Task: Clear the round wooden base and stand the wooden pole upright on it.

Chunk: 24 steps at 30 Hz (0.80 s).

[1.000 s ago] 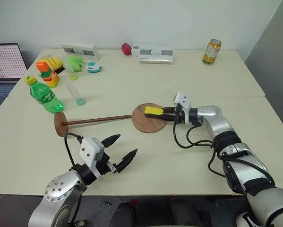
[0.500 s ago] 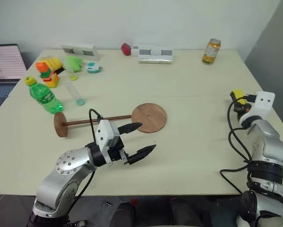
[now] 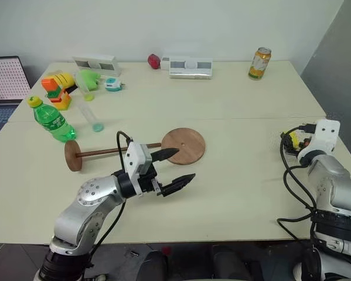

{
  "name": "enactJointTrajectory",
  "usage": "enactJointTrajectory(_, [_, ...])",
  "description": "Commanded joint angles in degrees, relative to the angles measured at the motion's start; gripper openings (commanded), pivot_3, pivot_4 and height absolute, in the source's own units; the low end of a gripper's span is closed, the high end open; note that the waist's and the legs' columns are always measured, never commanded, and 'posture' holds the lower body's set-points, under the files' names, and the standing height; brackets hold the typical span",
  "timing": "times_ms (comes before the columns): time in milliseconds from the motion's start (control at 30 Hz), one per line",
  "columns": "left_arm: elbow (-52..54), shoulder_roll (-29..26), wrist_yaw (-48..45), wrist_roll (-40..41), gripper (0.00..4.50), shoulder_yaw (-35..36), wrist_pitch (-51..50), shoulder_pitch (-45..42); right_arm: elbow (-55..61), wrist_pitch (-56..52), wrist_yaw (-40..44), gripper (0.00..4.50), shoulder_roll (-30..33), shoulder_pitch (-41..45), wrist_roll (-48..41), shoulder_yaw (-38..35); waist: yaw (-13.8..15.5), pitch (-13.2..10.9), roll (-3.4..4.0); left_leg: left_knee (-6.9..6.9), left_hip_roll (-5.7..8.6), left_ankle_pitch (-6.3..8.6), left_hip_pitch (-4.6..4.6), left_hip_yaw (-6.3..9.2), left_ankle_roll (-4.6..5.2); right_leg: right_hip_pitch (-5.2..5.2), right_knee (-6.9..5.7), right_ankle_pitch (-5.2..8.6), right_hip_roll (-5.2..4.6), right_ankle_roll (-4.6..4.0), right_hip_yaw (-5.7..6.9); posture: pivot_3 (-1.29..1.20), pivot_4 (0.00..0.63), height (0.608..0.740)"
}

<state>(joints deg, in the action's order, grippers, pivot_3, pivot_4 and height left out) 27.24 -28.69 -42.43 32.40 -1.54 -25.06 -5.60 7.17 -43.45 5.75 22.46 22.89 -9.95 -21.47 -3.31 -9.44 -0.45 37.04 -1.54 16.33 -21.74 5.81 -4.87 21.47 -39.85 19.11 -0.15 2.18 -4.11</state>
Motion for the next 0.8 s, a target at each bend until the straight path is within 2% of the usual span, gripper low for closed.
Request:
enactJointTrajectory(33, [3.48, 3.33, 10.37, 5.50, 4.50, 5.99, -7.07, 3.28, 8.42, 4.62, 3.36, 4.46, 1.11, 4.03, -1.10, 4.21, -0.28, -0.01, 0.01, 0.00, -0.02, 0.00, 0.01, -0.03, 0.00, 0.01, -0.01, 0.00, 0.00, 0.00, -0.03, 0.00, 0.150, 0.740])
enactJointTrajectory(133, [6.92, 10.31, 26.03, 20.16, 4.50, 12.23, -15.84, 7.97, 12.61, 3.38, 13.09, 4.46, -2.16, 8.91, -11.61, 8.54, -0.88, -0.01, 0.01, 0.00, -0.06, 0.00, 0.00, 0.07, 0.00, 0.02, -0.05, 0.00, 0.03, 0.00, 0.03, 0.00, 0.150, 0.740])
enactJointTrajectory(233, [7.67, 18.15, 40.18, 29.61, 4.50, 16.71, -16.67, 10.62, 18.50, 1.68, 26.10, 4.46, 1.71, 9.40, -16.95, 17.20, -0.68, -0.02, -0.02, 0.01, -0.10, 0.01, -0.04, 0.17, 0.01, 0.01, -0.03, 0.00, 0.00, 0.00, 0.07, 0.00, 0.150, 0.740])
enactJointTrajectory(333, [6.18, 24.18, 50.38, 29.02, 4.50, 19.46, -13.64, 9.86, 22.67, 0.65, 37.25, 4.46, 7.99, 8.27, -21.24, 23.35, 1.82, 0.03, -0.18, 0.10, -0.04, 0.00, -0.13, 0.50, 0.00, -0.13, 0.13, 0.00, -0.04, 0.00, 0.26, 0.00, 0.150, 0.740])
enactJointTrajectory(467, [3.76, 29.39, 57.58, 25.30, 4.50, 21.59, -7.37, 6.07, 23.18, 0.48, 44.33, 4.46, 12.93, 7.88, -24.67, 24.42, 2.84, 0.03, -0.26, 0.35, 0.16, 0.00, -0.20, 0.52, 0.00, -0.25, 0.23, -0.04, -0.26, 0.06, 0.46, 0.00, 0.150, 0.740])
enactJointTrajectory(600, [0.88, 33.64, 60.48, 23.96, 4.50, 23.03, -1.89, 2.64, 22.57, 0.91, 47.45, 4.46, 15.64, 7.99, -25.72, 24.46, 2.93, 0.06, -0.32, 0.68, 0.24, 0.07, -0.27, 0.42, 0.11, -0.36, 0.37, -0.15, -0.25, 0.25, 0.39, 0.00, 0.150, 0.740])
enactJointTrajectory(700, [-5.09, 37.14, 60.84, 27.40, 4.50, 26.02, 4.11, -2.35, 22.30, 2.00, 49.22, 4.46, 17.29, 8.88, -25.10, 24.95, 2.92, 0.04, -0.35, 0.71, 0.22, 0.09, -0.27, 0.40, 0.15, -0.34, 0.35, -0.15, -0.21, 0.24, 0.38, 0.00, 0.150, 0.740])
enactJointTrajectory(800, [-8.50, 37.40, 59.28, 27.74, 4.50, 26.60, 7.65, -2.97, 23.31, -0.13, 48.56, 4.46, 17.43, 9.71, -27.60, 23.74, 2.63, 0.03, -0.36, 0.73, 0.16, 0.10, -0.28, 0.36, 0.16, -0.32, 0.35, -0.15, -0.13, 0.24, 0.35, 0.00, 0.150, 0.740])
